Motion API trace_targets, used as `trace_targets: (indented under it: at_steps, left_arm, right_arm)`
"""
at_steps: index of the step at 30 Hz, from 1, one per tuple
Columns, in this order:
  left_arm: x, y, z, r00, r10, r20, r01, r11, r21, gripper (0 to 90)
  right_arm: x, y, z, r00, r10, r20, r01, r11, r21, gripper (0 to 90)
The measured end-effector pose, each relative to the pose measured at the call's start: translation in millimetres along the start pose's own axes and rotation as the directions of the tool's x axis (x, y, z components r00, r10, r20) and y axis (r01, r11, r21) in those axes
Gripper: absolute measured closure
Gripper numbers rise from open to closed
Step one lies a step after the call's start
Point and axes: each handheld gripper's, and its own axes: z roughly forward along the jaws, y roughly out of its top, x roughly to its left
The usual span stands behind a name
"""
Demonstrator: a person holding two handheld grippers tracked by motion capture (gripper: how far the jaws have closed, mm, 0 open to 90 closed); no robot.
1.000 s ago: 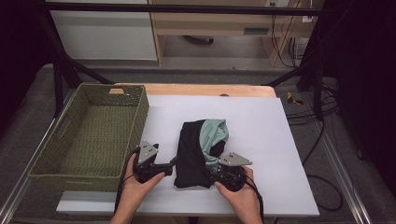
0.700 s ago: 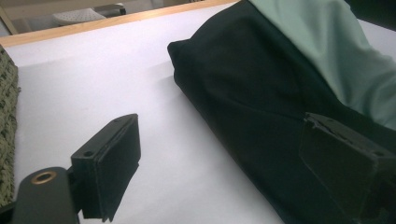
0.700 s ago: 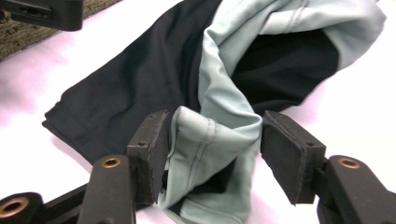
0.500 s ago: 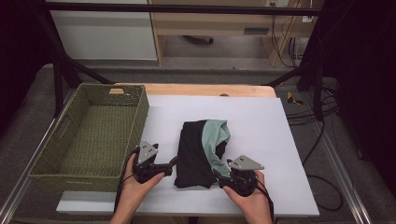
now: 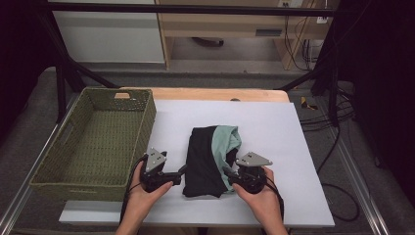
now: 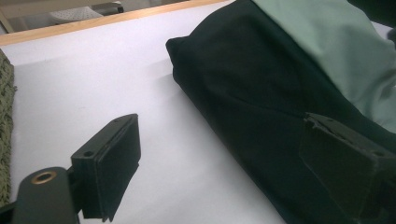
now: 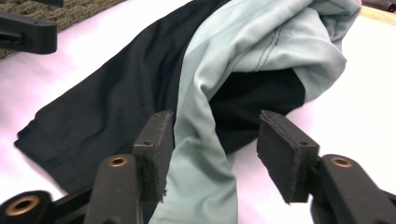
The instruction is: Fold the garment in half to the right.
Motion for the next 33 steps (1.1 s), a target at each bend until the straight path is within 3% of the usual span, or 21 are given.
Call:
trace_targets:
  at_steps: [4,10,15,19,20,27,33]
  left_arm:
    - [0.0,0.1,-0.3,1.0000,-0.001,0.002,0.001,1.0000,-0.002,13.1]
    - [0.8,0.7,-1.2,1.0000,-0.006,0.004,0.006,1.0000,-0.004,13.1]
    - [0.4,0.9,-1.4,1.0000,-0.005,0.007,0.005,1.0000,-0.004,13.1]
    - [-0.8,1.0,-0.7,0.9999,0.001,0.012,-0.001,1.0000,0.001,13.1]
    - [-1.5,0.8,-0.4,0.9999,0.004,0.014,-0.004,1.0000,0.002,13.0]
    - [-2.5,-0.3,1.2,0.9998,0.011,0.014,-0.011,0.9999,0.011,13.0]
    - [-1.3,-0.7,0.9,0.9998,0.018,0.008,-0.018,0.9997,0.014,12.9]
  right_arm:
    - [0.5,3.6,4.6,0.9999,-0.002,-0.011,0.003,1.000,0.010,59.5]
    - [-0.7,9.8,4.2,0.9999,-0.002,-0.017,0.003,1.000,0.029,87.7]
    - [-2.0,10.2,-1.4,0.9997,-0.008,-0.025,0.008,0.999,0.033,88.4]
    - [-9.8,6.6,-10.4,0.9995,0.032,0.005,-0.032,0.999,0.011,88.1]
    - [-15.7,1.3,-7.4,0.9990,0.039,0.022,-0.040,0.999,0.032,88.0]
    - [-29.4,-8.5,0.7,0.9973,0.066,0.032,-0.067,0.997,0.042,87.9]
    - [-31.9,-14.8,7.9,0.9970,0.072,0.028,-0.074,0.995,0.067,87.8]
